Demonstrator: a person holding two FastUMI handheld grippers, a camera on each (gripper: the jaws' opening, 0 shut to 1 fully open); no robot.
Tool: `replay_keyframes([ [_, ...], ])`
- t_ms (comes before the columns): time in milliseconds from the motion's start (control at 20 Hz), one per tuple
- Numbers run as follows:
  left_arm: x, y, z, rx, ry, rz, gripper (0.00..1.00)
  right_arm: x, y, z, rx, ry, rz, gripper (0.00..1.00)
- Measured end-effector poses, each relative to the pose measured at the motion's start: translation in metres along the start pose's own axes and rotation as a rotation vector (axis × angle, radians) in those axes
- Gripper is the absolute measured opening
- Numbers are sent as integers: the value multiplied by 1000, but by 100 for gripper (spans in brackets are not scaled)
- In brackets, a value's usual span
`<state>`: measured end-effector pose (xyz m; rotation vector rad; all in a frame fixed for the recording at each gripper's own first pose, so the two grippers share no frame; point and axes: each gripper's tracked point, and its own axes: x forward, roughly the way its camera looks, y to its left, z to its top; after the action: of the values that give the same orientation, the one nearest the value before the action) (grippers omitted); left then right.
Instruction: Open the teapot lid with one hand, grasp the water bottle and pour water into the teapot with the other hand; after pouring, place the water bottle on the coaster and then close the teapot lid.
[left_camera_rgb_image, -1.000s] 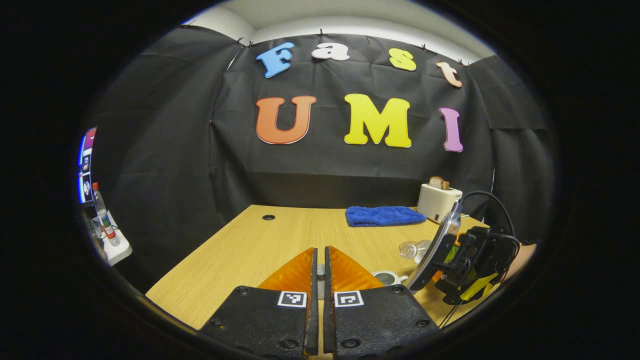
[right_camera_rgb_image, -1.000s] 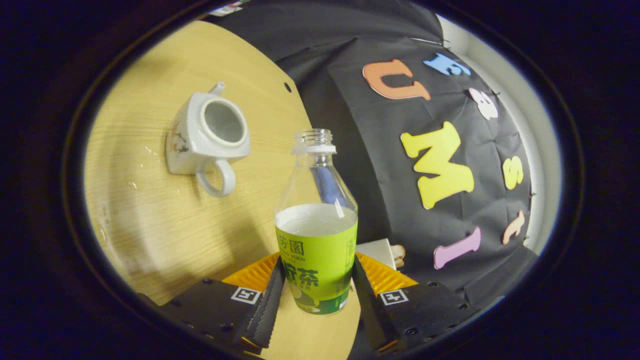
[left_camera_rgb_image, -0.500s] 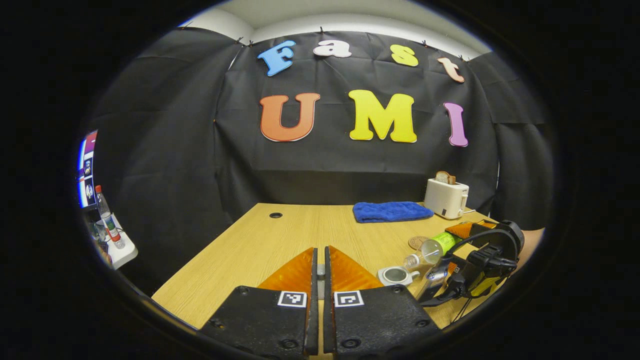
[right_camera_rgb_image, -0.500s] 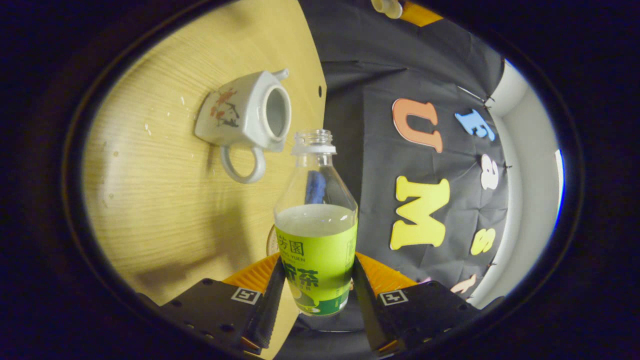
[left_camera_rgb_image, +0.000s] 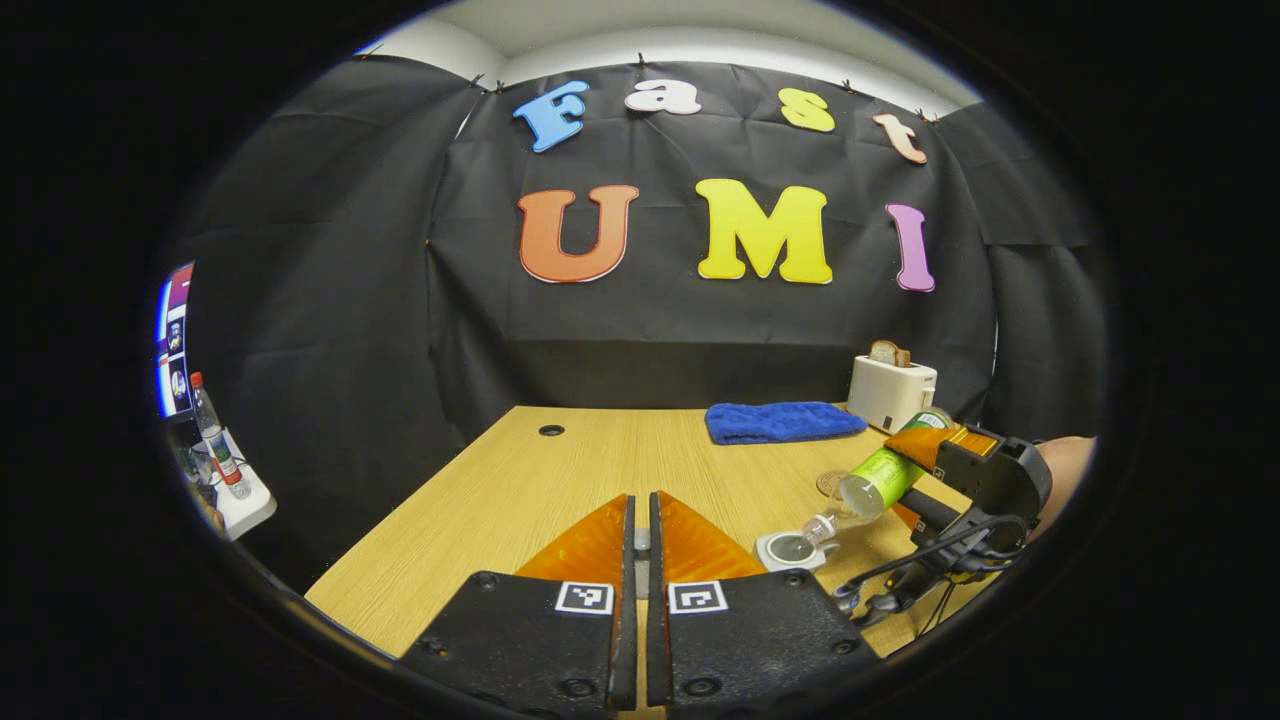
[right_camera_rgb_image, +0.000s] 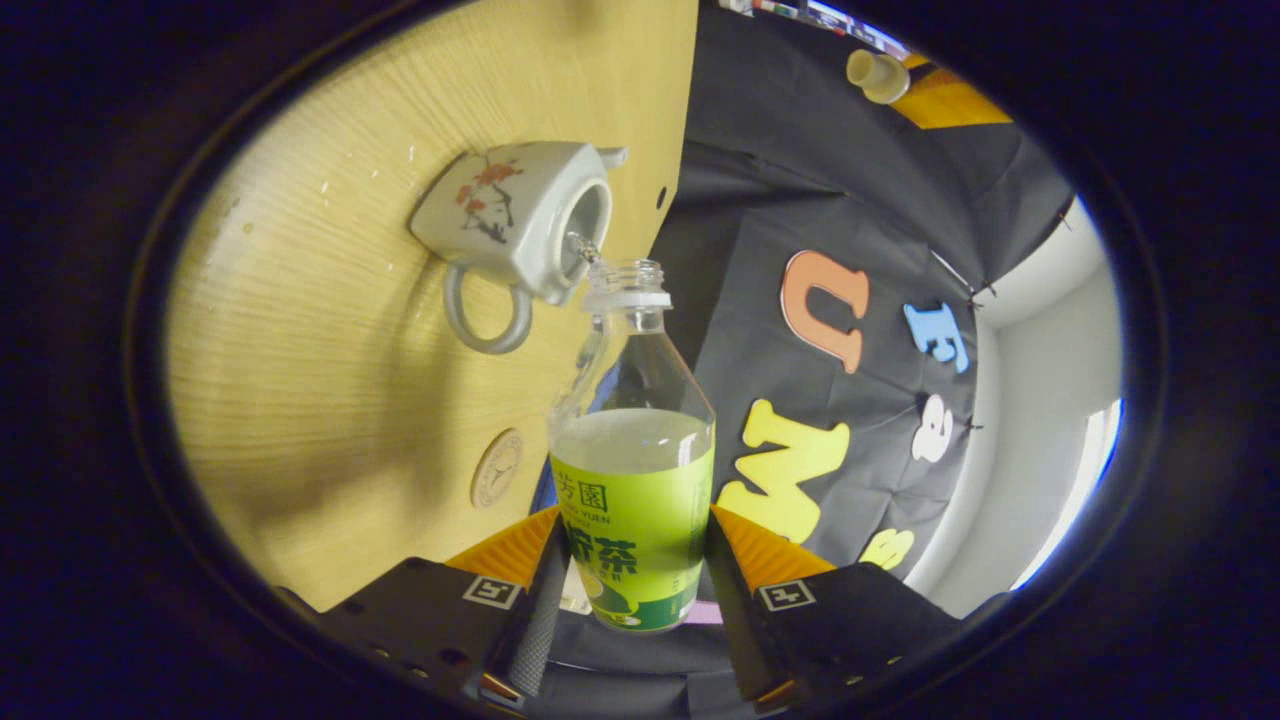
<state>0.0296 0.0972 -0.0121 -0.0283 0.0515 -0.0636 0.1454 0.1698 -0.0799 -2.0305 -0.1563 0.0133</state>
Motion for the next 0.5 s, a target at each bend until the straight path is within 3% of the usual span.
replay_keyframes([
  [500, 2, -1, -1, 0, 2, -1, 6, -4, -11, 7, -103, -3, -63, 71],
])
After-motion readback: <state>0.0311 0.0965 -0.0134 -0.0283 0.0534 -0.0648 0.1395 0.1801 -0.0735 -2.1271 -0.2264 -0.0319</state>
